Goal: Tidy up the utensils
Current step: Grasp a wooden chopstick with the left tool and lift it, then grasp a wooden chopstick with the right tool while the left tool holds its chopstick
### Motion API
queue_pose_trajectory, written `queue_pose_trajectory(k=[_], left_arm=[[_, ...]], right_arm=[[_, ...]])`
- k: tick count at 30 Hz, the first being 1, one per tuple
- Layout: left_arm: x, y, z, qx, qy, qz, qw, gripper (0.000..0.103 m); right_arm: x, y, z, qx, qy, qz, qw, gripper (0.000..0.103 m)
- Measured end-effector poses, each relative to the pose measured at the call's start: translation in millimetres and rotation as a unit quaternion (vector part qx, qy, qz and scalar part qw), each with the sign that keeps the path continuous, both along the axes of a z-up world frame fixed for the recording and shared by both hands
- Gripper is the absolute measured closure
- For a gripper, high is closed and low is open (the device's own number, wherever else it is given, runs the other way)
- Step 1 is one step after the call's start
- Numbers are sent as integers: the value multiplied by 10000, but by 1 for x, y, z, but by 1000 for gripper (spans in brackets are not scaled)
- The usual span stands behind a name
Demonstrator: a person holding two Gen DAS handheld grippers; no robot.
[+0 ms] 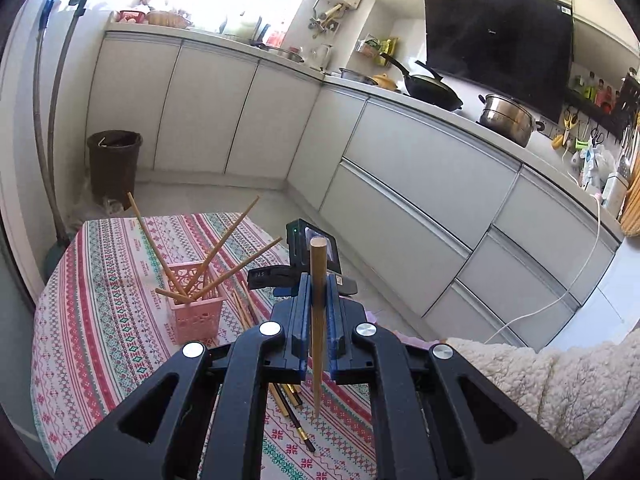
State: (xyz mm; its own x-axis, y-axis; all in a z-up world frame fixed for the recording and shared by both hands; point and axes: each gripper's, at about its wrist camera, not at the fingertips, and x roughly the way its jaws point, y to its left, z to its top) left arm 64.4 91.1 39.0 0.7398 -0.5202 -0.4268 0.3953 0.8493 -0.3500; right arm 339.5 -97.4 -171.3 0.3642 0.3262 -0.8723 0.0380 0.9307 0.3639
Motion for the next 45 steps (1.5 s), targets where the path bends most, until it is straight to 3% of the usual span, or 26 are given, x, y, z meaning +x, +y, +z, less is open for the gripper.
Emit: queue_pose_trajectory(k=[3, 6, 7, 8, 9, 13, 16, 21, 29, 34, 37, 39, 43, 45], left_arm=[[1, 1, -2, -1, 36, 6, 10000, 96], [0, 2, -1, 9, 49, 21, 10000, 96], [0, 2, -1, 17, 57, 46, 10000, 96], [0, 3, -1, 13, 64, 66, 10000, 96], [0, 4, -1, 4, 70, 81, 9999, 96], [1, 5, -1, 6, 75, 149, 9999, 96], [0, 7, 1, -25, 64, 204, 9998, 96], [1, 9, 3, -98, 83, 337, 9993, 96], [-4, 15, 9, -235, 234, 776, 9964, 96], [-13, 9, 29, -137, 43, 1051, 9944, 96], [-11, 3, 39, -57, -19, 1130, 9936, 96], [-9, -2, 45, 73, -101, 1139, 9934, 96], [-6, 2, 52, 167, -284, 1170, 9926, 96], [-7, 11, 48, 106, -253, 1214, 9922, 96]], right_arm=[[3, 7, -11, -133, 81, 50, 9999, 52], [5, 18, -14, -447, -178, 138, 9987, 54], [6, 21, -14, -567, -228, 122, 9981, 58], [6, 22, -14, -757, -302, 87, 9966, 72], [6, 20, -15, -743, -366, 90, 9965, 79], [8, -3, -18, -304, -160, -28, 9994, 95], [2, -22, -15, -254, -129, -177, 9994, 103], [-22, -54, 1, -152, -190, -308, 9992, 103], [-78, -99, 76, 396, -878, -556, 9938, 103], [-102, -105, 112, 400, -1163, -345, 9918, 103], [-84, -94, 95, 236, -770, 1, 9968, 94], [-64, -83, 65, 123, -309, -51, 9994, 62], [-27, -51, 19, -593, -19, 3, 9982, 62], [-10, -45, 6, -666, 36, -67, 9977, 62]])
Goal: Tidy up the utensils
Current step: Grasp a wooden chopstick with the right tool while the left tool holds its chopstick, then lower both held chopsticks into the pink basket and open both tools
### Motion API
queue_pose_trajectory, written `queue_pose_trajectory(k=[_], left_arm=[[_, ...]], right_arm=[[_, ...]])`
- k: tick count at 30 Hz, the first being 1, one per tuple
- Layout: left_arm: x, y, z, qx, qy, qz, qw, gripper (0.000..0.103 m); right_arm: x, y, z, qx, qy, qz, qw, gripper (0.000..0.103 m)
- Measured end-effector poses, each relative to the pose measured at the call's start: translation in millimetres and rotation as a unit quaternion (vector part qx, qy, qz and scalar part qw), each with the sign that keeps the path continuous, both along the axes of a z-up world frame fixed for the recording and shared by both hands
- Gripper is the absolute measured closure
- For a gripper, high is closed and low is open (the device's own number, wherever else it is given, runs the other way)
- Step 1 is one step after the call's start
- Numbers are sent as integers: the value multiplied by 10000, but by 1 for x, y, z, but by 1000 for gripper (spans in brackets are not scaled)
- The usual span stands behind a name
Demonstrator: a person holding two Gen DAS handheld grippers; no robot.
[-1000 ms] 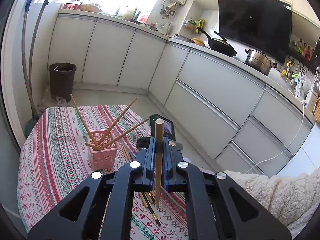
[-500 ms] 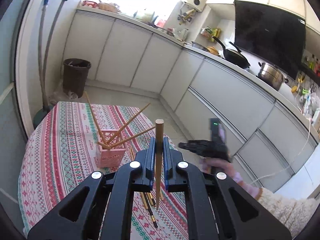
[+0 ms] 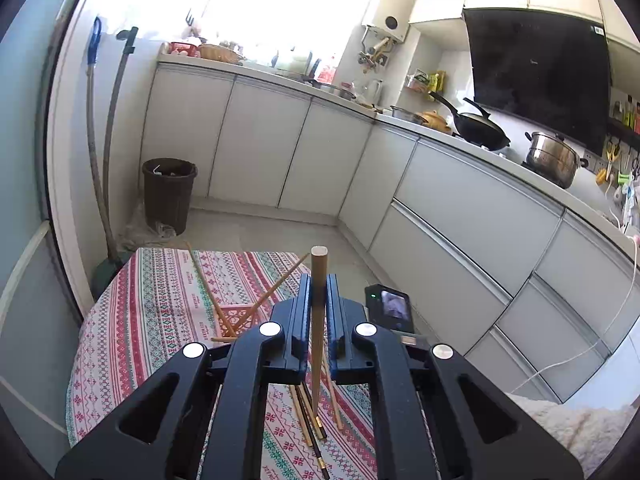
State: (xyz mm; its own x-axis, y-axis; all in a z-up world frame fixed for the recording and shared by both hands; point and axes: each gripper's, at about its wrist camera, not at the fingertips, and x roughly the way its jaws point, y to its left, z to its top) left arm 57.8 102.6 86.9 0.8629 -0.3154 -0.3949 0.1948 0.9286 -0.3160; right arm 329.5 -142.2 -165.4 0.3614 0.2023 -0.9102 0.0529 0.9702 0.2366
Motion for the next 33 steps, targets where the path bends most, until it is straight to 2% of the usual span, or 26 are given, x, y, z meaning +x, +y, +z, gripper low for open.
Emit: queue_pose_trajectory(k=[3, 5, 7, 8, 9, 13, 17, 21, 26, 30, 33], left_arm=[[1, 8, -6, 21, 69, 4, 10000, 96], [2, 11, -10, 66, 107, 11, 9999, 96], [3, 15, -13, 79, 146, 17, 9999, 96], [4, 15, -14, 77, 153, 24, 9999, 96], [3, 16, -14, 81, 156, 32, 9998, 96], [0, 19, -12, 80, 149, 104, 9998, 96], [-8, 21, -7, 23, 77, 176, 9998, 96], [-17, 26, 1, -74, -47, 309, 9995, 96], [-20, 30, 14, -231, -160, 524, 9982, 96], [-17, 30, 22, -282, -242, 665, 9971, 96], [-8, 29, 29, -268, -302, 798, 9960, 96]], right_arm=[[19, 18, -15, -242, 19, 150, 9996, 62], [23, 33, -17, -664, -167, 367, 9970, 62], [23, 46, -19, -945, -290, 530, 9937, 72], [22, 49, -19, -868, -302, 593, 9940, 92], [19, 52, -19, -831, -294, 611, 9942, 97], [1, 52, -13, -832, -364, 609, 9940, 98], [-30, 27, 21, -412, -672, 394, 9961, 98], [-69, 2, 74, -85, -1127, 395, 9928, 98], [-118, -22, 132, 614, -1598, 452, 9842, 98], [-149, -24, 164, 892, -1940, 614, 9750, 98], [-154, -22, 187, 1022, -2168, 664, 9686, 98]])
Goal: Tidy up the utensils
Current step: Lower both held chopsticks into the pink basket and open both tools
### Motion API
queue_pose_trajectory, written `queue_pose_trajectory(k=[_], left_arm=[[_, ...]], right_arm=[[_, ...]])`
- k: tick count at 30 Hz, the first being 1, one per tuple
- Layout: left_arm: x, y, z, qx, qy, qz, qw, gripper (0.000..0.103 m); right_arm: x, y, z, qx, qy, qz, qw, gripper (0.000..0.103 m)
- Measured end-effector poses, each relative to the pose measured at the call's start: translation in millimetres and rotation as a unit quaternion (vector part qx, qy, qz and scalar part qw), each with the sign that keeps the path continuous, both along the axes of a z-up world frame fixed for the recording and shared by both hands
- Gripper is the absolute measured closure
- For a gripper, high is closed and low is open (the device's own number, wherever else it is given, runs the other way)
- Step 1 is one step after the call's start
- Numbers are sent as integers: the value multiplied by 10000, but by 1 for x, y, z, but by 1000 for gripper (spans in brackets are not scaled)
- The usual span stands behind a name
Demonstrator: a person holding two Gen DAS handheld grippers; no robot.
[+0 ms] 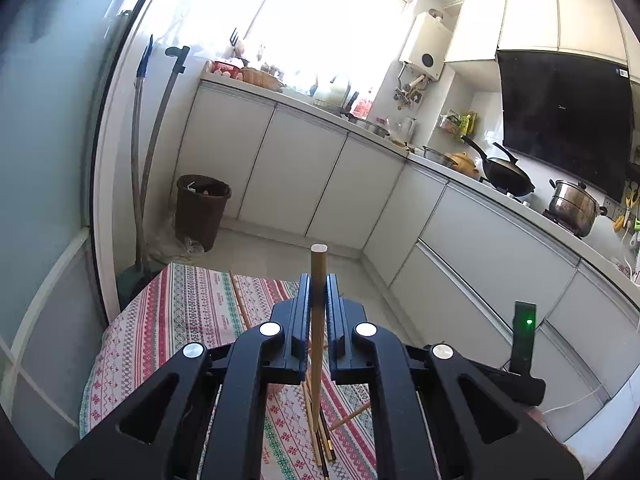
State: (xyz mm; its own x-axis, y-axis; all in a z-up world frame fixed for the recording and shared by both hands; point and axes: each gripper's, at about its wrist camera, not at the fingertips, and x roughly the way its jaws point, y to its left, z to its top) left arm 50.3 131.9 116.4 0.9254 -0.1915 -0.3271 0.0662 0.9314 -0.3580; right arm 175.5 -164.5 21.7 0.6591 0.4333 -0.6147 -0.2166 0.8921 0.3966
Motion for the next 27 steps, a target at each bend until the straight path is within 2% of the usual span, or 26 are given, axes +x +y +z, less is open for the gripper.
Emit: queue_pose_trajectory(k=[7, 15, 17, 18, 25, 27], left_arm=[[40, 5, 12, 7, -144, 398, 9991, 96], [96, 0, -8, 94, -14, 701, 9975, 96], [107, -1, -18, 154, 68, 777, 9968, 91], [110, 1, -23, 116, 125, 748, 9971, 84], [95, 29, -25, -177, 282, 1085, 9935, 78], [88, 35, -24, -269, 301, 1161, 9924, 73]], right_arm=[[-3, -15, 54, 424, -470, 65, 9980, 98], [1, -27, 97, 919, -810, 243, 9922, 98], [2, -23, 104, 1014, -895, 301, 9904, 98], [2, -21, 108, 1048, -958, 317, 9894, 98], [8, -3, 114, 992, -1230, 140, 9873, 98], [12, 8, 113, 888, -1311, 47, 9874, 98]])
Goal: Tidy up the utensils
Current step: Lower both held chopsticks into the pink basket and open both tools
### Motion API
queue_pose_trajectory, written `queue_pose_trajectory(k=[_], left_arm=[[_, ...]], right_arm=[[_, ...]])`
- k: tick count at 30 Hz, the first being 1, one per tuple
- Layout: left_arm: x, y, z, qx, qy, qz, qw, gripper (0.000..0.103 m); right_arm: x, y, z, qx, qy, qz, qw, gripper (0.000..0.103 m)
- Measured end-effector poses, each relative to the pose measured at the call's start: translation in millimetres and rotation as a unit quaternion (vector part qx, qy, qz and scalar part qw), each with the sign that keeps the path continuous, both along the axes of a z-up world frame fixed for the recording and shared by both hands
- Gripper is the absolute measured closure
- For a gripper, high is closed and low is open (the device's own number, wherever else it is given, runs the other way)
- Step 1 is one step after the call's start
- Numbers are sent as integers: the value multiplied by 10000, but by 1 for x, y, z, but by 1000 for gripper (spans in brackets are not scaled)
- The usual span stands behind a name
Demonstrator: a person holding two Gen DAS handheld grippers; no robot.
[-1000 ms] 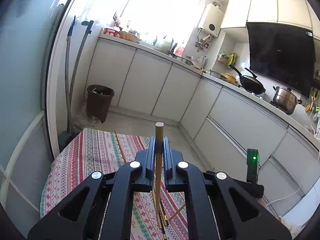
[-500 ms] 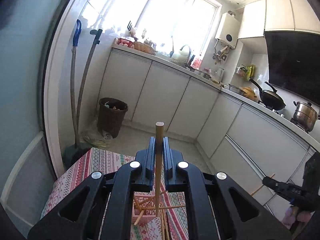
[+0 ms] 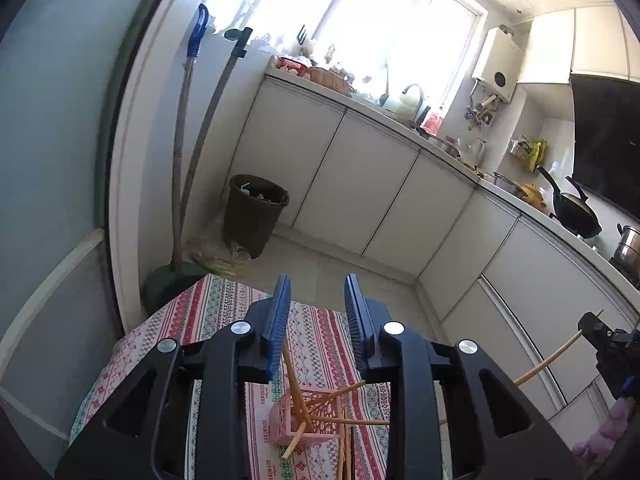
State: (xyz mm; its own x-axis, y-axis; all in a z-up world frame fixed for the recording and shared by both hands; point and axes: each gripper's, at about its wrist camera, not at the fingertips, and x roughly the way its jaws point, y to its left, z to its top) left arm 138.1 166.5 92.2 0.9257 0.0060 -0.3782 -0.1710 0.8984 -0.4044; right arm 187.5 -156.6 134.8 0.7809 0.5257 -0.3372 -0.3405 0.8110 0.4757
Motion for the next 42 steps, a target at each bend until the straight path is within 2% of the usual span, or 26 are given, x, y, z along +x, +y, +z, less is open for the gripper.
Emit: queue_pose_trajectory(k=[3, 11, 16, 20, 23, 27, 28, 30, 32, 34, 38, 40, 42], left_arm=[[-4, 4, 0, 9, 47, 26, 10000, 70], [-6, 0, 0, 398, 104, 0, 9992, 70], [-1, -2, -6, 493, 205, -87, 9985, 69], [2, -4, -12, 549, 288, -111, 9980, 69], [2, -6, -12, 593, 300, -139, 9977, 68], [1, -13, -11, 620, 292, -237, 9974, 64], [1, -16, -11, 643, 295, -262, 9972, 62], [1, -24, -11, 708, 302, -323, 9965, 59], [0, -32, -11, 783, 311, -376, 9957, 55], [-2, -40, -12, 895, 329, -367, 9948, 44], [-11, -52, -15, 1216, 371, -85, 9918, 29], [-16, -57, -19, 1238, 396, -48, 9915, 23], [-22, -61, -25, 1218, 484, 30, 9914, 16]], right_arm=[[9, 22, -5, -149, -95, -151, 9997, 98], [31, 80, -25, -573, -234, -414, 9972, 98], [48, 106, -50, -669, -107, -404, 9969, 98], [63, 111, -74, -468, 160, -371, 9981, 92], [66, 106, -85, -448, 349, -376, 9977, 81], [57, 102, -83, -676, 295, -413, 9964, 81], [54, 102, -82, -748, 285, -425, 9959, 79], [48, 100, -81, -915, 257, -461, 9944, 67], [41, 99, -81, -1077, 211, -510, 9927, 62], [34, 96, -81, -1196, 178, -547, 9912, 58], [16, 85, -82, -1310, 122, -667, 9891, 32], [8, 79, -86, -1446, 152, -739, 9866, 26], [1, 71, -93, -1596, 222, -833, 9834, 13]])
